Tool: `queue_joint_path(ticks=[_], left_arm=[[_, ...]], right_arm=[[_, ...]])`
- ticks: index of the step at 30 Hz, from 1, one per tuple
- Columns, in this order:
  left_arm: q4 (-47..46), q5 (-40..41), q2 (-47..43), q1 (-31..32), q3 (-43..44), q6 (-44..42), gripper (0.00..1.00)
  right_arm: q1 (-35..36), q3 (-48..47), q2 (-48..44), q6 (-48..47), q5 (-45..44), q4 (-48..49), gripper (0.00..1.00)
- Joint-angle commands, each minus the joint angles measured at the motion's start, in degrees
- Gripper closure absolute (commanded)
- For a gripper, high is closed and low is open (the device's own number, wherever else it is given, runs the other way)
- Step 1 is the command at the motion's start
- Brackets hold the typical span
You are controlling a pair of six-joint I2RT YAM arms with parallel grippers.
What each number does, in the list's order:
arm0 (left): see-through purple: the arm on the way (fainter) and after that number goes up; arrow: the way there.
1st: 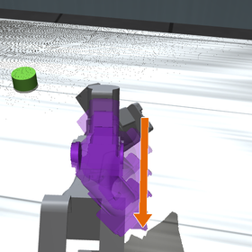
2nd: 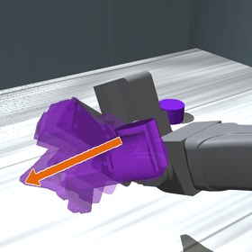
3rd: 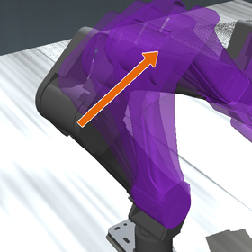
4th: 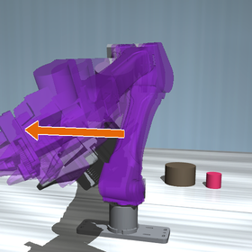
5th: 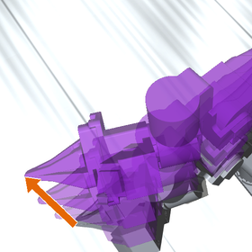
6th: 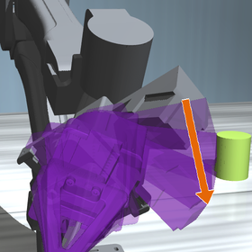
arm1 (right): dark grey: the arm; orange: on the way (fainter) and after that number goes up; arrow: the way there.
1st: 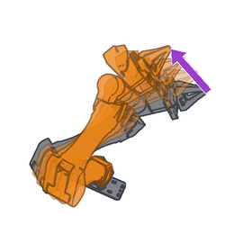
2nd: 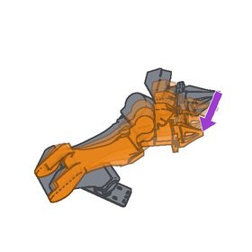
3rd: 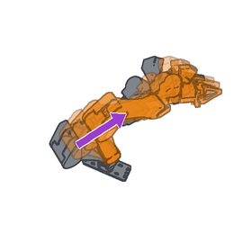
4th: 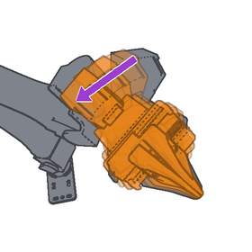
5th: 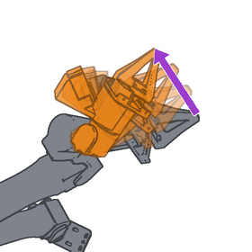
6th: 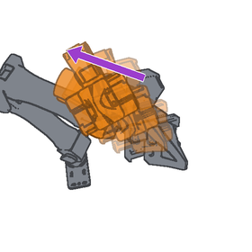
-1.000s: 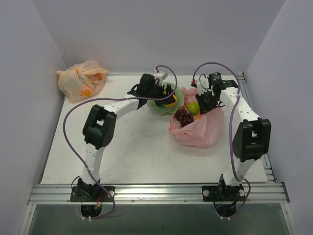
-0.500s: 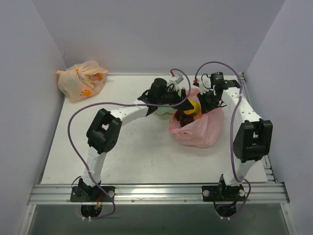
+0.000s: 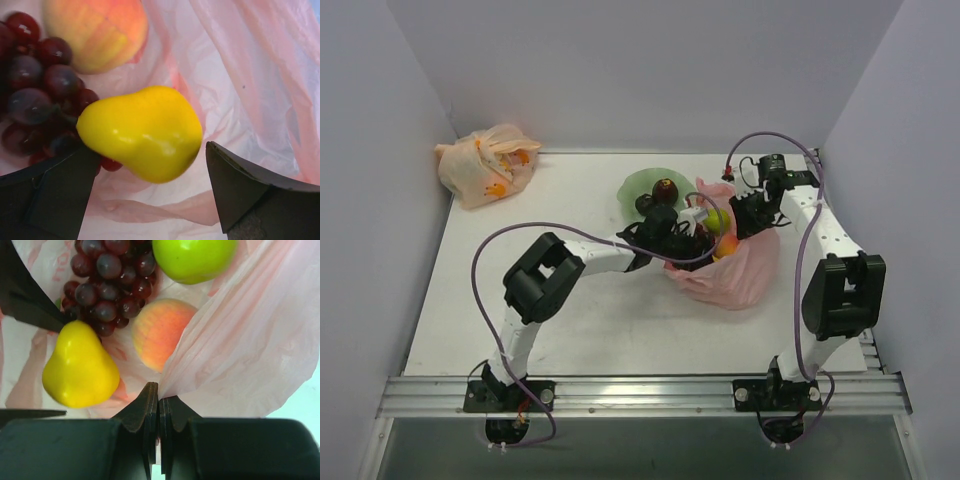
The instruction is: Place the fake fruits into the plastic bag and tie a complex knot
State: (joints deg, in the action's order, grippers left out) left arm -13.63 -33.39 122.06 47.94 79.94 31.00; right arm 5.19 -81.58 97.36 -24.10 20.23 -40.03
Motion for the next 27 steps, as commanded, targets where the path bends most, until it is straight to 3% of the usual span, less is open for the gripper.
queue_joint_path(ticks=[1,14,18,22,27], left_arm=[[-0.6,4.5,-7.9,-2.3,-0.6,-5.2,0.02],[10.6,7.1,-18.6,-10.7,-0.6,-23.2,0.03],[13.4,9.5,-17.7,-17.6,0.8,-30.6,0.03],[18.1,13.3,-14.1,-20.1,5.0,-42.6,0.03],[17.8,16.5,-9.7,-20.3,8.5,-49.2,0.03]], right_arm=[[-0.1,1.6,-3.9,-0.9,1.5,-1.0,1.00],[2.6,3.5,-4.0,-2.5,-1.7,2.1,1.00],[4.9,2.6,-2.9,-4.9,-4.8,2.8,1.00],[7.5,1.2,-1.7,-6.8,-8.9,3.8,1.00],[8.4,-0.4,-0.6,-6.8,-10.0,3.8,1.00]])
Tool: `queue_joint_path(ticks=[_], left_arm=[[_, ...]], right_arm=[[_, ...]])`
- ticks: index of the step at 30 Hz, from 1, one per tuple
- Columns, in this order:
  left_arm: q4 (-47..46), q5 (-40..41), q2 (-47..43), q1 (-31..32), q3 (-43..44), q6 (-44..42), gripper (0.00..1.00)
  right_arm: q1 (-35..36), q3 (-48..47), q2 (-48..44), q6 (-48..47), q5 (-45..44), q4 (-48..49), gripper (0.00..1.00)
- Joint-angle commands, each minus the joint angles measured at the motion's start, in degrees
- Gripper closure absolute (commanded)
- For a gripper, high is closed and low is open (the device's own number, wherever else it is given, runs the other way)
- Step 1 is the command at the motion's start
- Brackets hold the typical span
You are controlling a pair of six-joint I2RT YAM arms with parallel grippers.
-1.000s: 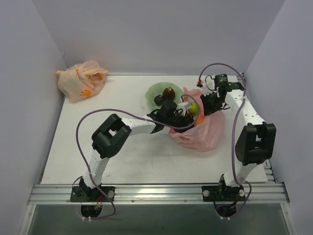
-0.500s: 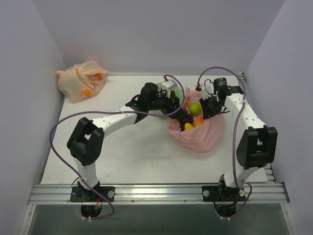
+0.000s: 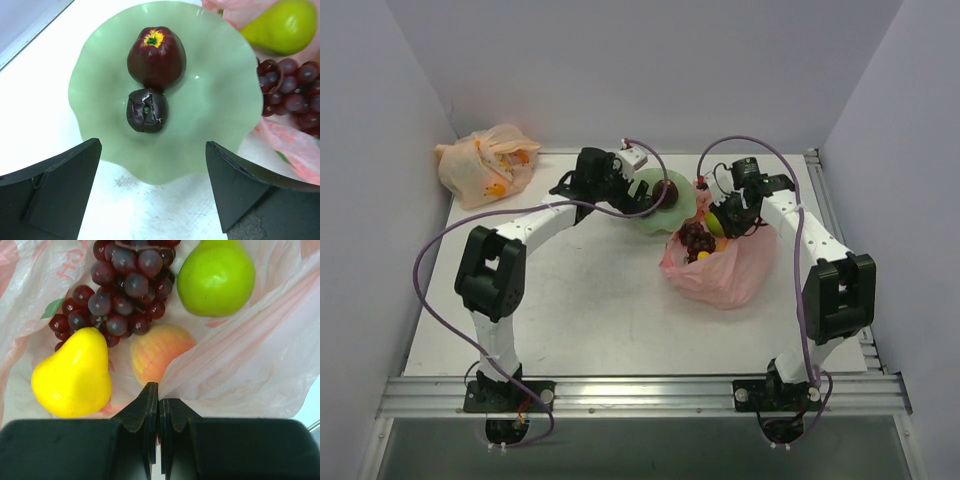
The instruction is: Place the fake fruits into the plastic bag and tie a complex knot
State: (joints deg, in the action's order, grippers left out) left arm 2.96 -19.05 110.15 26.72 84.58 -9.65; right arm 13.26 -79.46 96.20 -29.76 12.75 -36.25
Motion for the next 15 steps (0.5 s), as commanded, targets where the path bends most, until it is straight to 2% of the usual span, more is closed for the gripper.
queue_joint_path(ticks=[1,5,15], left_arm=[[0.8,2.3,3.5,0.9,4.3,-9.2,0.03],[0.2,1.4,7.4,0.9,7.9,-10.9,0.03],[0.3,-1.9,17.1,1.2,16.1,-8.2,0.03]], right_arm=[[0.4,-2.5,0.4,-1.1,-2.6,0.0,1.00],[0.4,-1.4,-0.7,-0.7,-3.2,0.0,1.00],[0.0,0.7,-2.2,0.0,-3.4,-0.1,1.00]])
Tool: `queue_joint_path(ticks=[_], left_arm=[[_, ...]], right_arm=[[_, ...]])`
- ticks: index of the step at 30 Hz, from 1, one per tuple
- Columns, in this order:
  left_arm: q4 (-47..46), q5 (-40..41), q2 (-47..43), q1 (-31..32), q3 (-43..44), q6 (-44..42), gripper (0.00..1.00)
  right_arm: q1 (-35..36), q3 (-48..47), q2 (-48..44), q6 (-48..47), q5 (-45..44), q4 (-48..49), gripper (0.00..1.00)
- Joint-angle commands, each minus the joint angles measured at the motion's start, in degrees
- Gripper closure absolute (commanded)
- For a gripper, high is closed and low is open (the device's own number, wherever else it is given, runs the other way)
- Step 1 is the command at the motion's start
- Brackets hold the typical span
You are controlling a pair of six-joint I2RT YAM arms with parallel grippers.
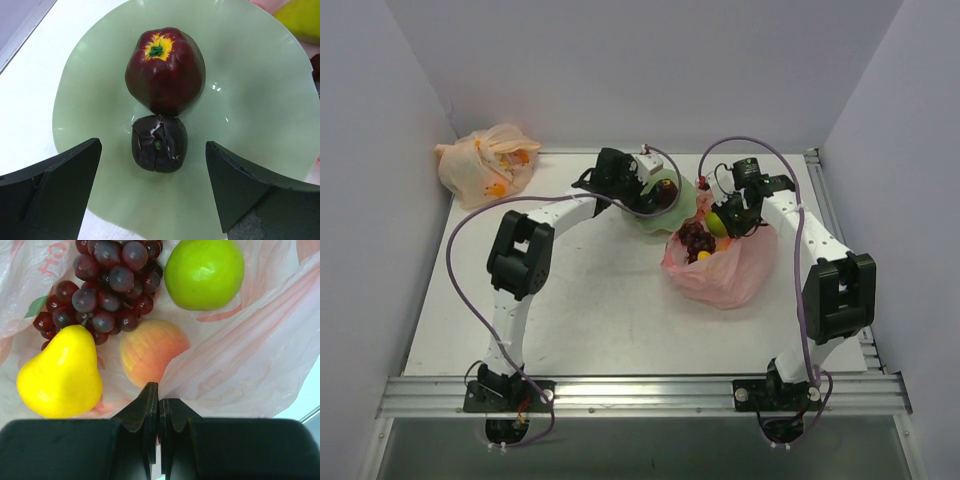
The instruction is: Place the fake fruits into the plastic bag and tie a complex knot
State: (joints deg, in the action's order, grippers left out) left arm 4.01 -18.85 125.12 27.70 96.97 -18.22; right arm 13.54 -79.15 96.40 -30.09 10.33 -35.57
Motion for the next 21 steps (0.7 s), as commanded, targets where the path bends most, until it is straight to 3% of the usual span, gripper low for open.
queue_joint_path(ticks=[1,8,15,21], left_arm=[[-0.7,-2.1,2.6,0.2,4.3,0.6,0.03],[2.7,-0.4,6.1,0.5,8.0,1.5,0.05],[5.4,-0.7,4.9,0.5,7.6,2.8,0.18],[6.4,-3.8,0.0,0.5,8.4,7.6,0.50]], right_arm=[[-0.3,0.4,-2.4,0.4,-0.8,-0.7,1.00],[-0.9,0.6,-2.4,1.2,0.2,-0.8,1.00],[-1.4,0.5,-2.4,1.9,1.6,-0.9,1.00],[-1.5,0.2,-2.1,2.2,1.8,-0.8,1.00]])
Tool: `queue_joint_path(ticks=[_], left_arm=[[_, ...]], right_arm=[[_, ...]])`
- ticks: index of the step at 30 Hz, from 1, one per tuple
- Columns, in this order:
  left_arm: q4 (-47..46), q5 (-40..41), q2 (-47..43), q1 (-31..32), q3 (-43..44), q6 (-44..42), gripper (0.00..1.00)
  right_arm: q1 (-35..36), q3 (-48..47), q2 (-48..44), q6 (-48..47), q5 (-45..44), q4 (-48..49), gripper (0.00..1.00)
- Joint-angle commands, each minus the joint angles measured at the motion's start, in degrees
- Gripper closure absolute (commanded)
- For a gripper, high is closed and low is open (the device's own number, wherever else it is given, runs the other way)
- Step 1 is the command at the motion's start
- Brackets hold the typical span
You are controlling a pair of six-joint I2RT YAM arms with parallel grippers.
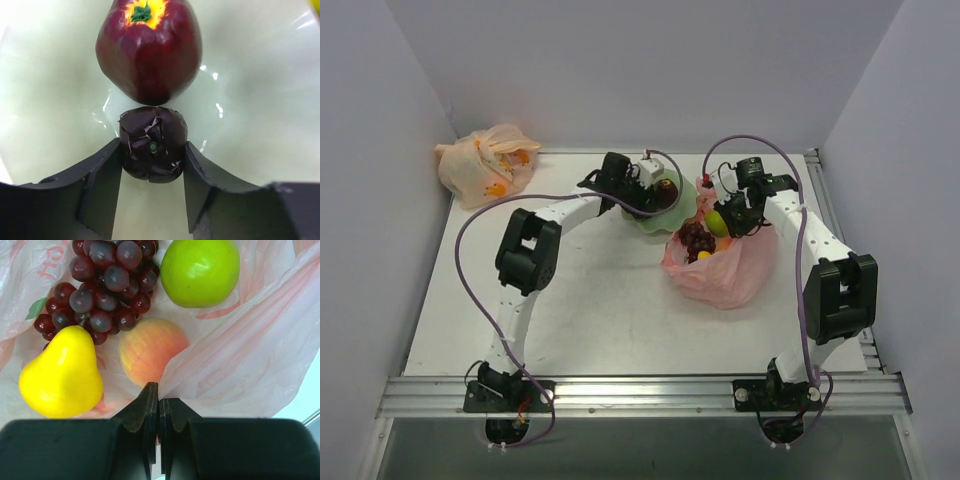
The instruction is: Place the fake fruits into the plastic bag and tie a complex knot
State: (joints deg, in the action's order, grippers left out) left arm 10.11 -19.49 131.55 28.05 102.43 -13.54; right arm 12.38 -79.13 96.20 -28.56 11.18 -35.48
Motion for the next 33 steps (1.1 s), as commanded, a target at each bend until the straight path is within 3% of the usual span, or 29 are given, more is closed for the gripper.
queue_joint_path(ticks=[1,9,13,24,30,33], left_arm=[[0.4,-3.7,-7.1,0.2,3.1,3.4,0.52],[-0.8,-11.7,-12.8,0.4,2.6,13.2,0.55],[-8.4,-17.9,-14.5,2.5,-0.4,22.8,0.54],[-23.1,-18.1,-8.8,15.0,-2.6,37.7,0.55],[-24.3,-16.4,-4.9,19.8,-3.3,40.4,0.55],[-24.5,-15.8,-3.4,20.5,-3.4,42.1,0.46]], right_arm=[[-0.4,-0.1,-1.9,0.8,1.0,-0.9,1.00],[-1.5,-0.8,-2.1,2.3,2.5,-1.0,1.00],[-2.0,-0.8,-2.3,3.1,3.3,-1.1,1.00],[-5.7,-0.1,-4.1,5.4,5.4,-1.0,1.00],[-7.2,1.0,-4.5,5.4,6.0,-0.9,1.00],[-7.7,1.6,-5.2,5.1,6.2,-0.9,1.00]])
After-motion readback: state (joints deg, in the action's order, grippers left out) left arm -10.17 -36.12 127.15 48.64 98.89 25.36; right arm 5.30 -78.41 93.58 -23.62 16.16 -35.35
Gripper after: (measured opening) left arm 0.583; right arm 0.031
